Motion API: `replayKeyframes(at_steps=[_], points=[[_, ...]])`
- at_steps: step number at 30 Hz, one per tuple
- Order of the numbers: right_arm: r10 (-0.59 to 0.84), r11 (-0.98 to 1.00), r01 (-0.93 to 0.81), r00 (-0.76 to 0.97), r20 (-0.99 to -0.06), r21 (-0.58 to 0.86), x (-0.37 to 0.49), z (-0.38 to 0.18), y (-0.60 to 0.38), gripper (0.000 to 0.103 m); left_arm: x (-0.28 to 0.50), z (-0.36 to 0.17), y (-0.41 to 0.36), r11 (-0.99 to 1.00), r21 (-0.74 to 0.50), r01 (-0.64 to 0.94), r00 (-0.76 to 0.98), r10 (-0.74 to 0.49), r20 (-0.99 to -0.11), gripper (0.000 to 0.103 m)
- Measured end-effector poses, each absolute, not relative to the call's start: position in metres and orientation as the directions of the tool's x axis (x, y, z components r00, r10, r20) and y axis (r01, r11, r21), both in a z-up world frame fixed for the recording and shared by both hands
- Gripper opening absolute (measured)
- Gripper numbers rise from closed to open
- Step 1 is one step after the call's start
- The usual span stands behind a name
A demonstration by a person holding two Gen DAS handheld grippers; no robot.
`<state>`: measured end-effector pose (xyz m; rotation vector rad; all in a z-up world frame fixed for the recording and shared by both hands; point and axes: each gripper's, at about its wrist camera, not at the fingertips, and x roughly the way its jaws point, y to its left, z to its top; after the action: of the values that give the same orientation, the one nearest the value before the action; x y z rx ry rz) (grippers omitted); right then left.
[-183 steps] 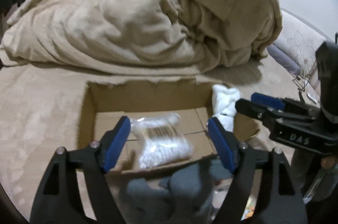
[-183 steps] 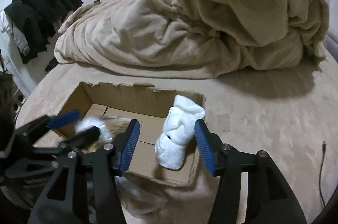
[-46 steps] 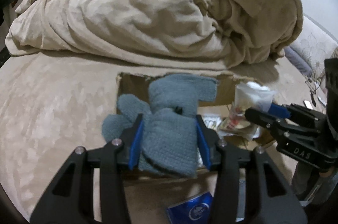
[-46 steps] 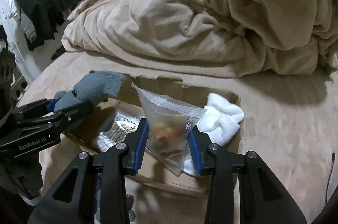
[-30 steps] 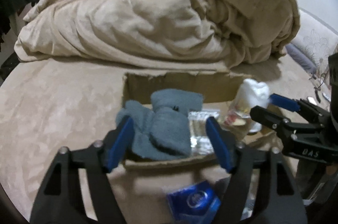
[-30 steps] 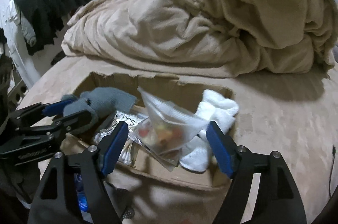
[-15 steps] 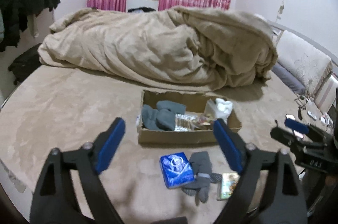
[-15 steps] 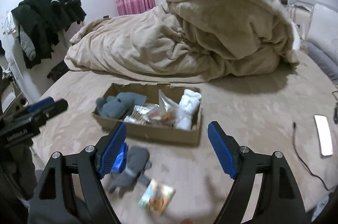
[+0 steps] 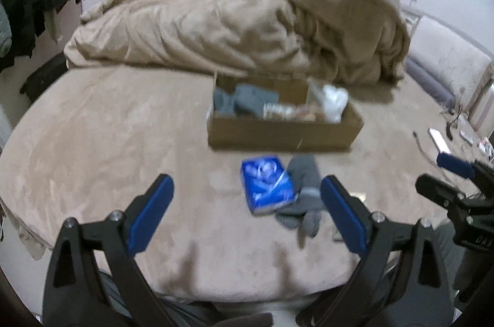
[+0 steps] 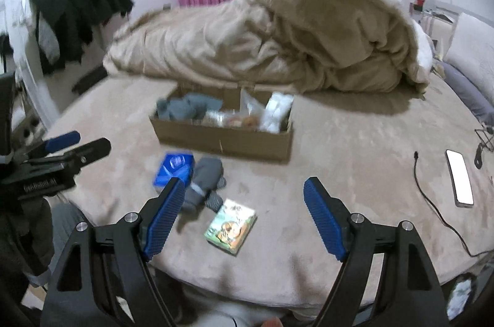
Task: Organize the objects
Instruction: 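Grasp the blue tissue pack with the left tool while the right tool grasps the cartoon tissue pack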
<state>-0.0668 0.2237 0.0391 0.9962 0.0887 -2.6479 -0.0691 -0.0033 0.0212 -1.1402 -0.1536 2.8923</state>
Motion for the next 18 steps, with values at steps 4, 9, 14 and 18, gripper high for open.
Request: replayKeyframes(at_steps=[4,9,14,18], points=[[-0.268,-0.942,0.333,-0.676,-0.687,0.039,-0.079,0.017,0.207,0.082,-0.078,0.001,-0.006,-0.992,-0.123,0.017,-0.706,0.075,-0.704,0.097],[-0.251,-0.945,0.325,-0.631,-0.734,0.044,-0.098,-0.008,0.195,0.082,-0.098,-0.021,-0.007,-0.993,-0.121,0.011,-0.673,0.082,-0.736,0.097],[-0.225,-0.957,0.281,-0.562,-0.796,0.073,-0.114,-0.038,0.196,0.082,-0.116,-0.044,-0.006,-0.991,-0.13,0.024,-0.645,0.084,-0.76,0.097],[-0.24,-0.952,0.29,-0.509,-0.827,0.098,-0.119,-0.058,0.193,0.082,-0.131,-0.059,-0.001,-0.989,-0.147,0.027,-0.625,0.098,-0.774,0.097]])
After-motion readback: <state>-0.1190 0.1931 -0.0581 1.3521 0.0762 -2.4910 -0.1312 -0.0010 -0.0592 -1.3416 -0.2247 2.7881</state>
